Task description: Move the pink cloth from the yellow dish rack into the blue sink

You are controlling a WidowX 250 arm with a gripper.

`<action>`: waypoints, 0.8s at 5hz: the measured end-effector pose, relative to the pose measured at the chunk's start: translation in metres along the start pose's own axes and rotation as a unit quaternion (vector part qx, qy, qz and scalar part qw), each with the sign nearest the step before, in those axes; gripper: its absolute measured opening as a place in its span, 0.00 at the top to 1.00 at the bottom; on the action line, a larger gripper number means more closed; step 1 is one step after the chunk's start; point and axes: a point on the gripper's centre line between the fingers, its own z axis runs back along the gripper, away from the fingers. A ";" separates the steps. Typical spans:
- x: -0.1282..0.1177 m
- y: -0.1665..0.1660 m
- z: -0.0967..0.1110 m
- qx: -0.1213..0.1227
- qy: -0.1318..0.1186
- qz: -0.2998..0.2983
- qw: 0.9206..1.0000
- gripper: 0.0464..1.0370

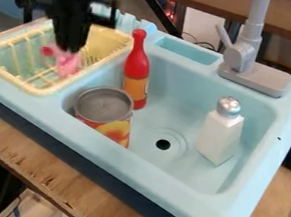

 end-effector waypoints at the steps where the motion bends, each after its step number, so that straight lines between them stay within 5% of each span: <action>1: -0.010 -0.019 0.029 0.001 -0.038 -0.043 0.998 0.95; 2: -0.027 -0.052 0.045 -0.017 -0.052 -0.115 0.992 0.95; 4: -0.044 -0.100 0.038 -0.040 -0.032 -0.211 0.976 0.95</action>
